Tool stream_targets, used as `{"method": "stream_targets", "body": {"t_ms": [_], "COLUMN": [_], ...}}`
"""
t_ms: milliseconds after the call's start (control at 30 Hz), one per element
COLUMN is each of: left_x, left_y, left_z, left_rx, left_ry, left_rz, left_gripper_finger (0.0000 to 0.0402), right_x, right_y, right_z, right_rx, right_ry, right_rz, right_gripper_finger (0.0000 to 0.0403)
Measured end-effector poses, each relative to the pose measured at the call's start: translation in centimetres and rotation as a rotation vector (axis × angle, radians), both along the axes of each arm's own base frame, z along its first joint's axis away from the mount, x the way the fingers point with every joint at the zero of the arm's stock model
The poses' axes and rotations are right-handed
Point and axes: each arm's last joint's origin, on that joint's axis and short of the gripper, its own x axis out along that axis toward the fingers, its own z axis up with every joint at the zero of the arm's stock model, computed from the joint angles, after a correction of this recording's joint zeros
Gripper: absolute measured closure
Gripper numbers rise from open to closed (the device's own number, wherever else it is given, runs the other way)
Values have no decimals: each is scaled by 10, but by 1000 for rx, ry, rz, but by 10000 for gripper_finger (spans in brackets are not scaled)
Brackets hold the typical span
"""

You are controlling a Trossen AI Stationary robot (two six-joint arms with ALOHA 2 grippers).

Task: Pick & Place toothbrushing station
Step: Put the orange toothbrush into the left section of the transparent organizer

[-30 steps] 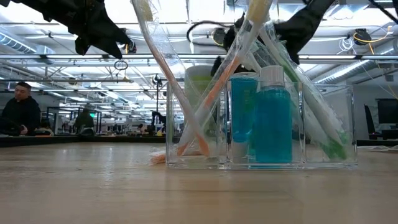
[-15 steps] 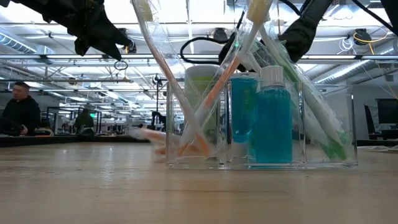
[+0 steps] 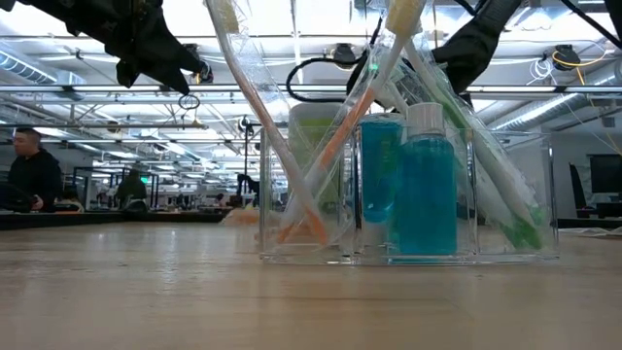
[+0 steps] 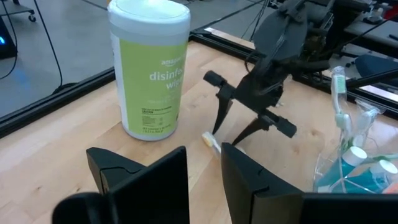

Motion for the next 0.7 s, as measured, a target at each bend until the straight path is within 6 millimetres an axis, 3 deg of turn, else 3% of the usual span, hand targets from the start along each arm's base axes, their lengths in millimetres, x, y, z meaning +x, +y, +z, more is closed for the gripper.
{"method": "stream_targets", "body": {"t_ms": [300, 567, 700], "left_x": [0, 0, 0], "left_y": [0, 0, 0], "left_z": [0, 0, 0], "left_rx": [-1, -7, -7], "left_ry": [-1, -4, -4], "left_rz": [0, 3, 3], "left_gripper_finger": [382, 382, 382], "right_x": [4, 4, 3], "right_y": [7, -14, -21], "right_z": [19, 22, 22], "right_rx": [-95, -149, -85], "right_ry": [-97, -122, -133], "right_rz": [123, 115, 149], "right_gripper_finger": [220, 220, 220]}}
